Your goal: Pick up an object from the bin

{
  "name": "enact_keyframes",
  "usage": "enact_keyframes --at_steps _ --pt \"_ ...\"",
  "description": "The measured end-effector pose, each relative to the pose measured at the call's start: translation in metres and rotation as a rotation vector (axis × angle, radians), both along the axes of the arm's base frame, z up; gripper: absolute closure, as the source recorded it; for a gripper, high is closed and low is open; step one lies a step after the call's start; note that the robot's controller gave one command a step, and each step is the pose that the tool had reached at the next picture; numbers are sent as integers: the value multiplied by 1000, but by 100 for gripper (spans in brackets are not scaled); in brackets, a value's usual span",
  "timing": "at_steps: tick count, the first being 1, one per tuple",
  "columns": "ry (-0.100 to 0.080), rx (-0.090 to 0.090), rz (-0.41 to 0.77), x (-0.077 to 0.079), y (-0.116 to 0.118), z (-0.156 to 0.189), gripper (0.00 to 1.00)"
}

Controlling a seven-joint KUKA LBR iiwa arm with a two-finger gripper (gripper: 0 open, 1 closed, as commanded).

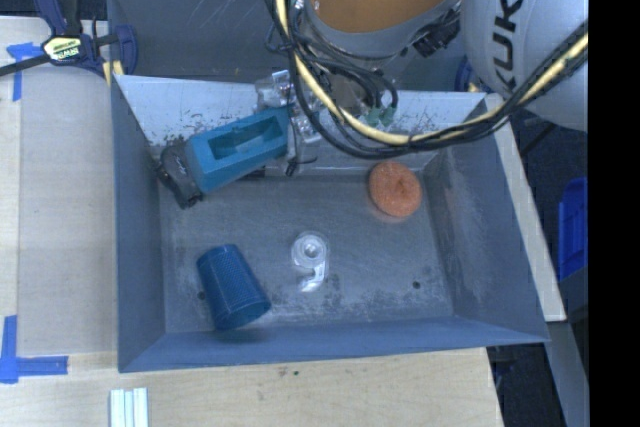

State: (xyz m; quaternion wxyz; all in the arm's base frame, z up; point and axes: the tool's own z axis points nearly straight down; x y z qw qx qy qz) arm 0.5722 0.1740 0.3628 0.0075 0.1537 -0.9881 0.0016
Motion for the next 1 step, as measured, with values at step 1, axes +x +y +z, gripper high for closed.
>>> enact_keyframes --at_steps 1 --pt "-21 7 -5 2 2 -8 100"
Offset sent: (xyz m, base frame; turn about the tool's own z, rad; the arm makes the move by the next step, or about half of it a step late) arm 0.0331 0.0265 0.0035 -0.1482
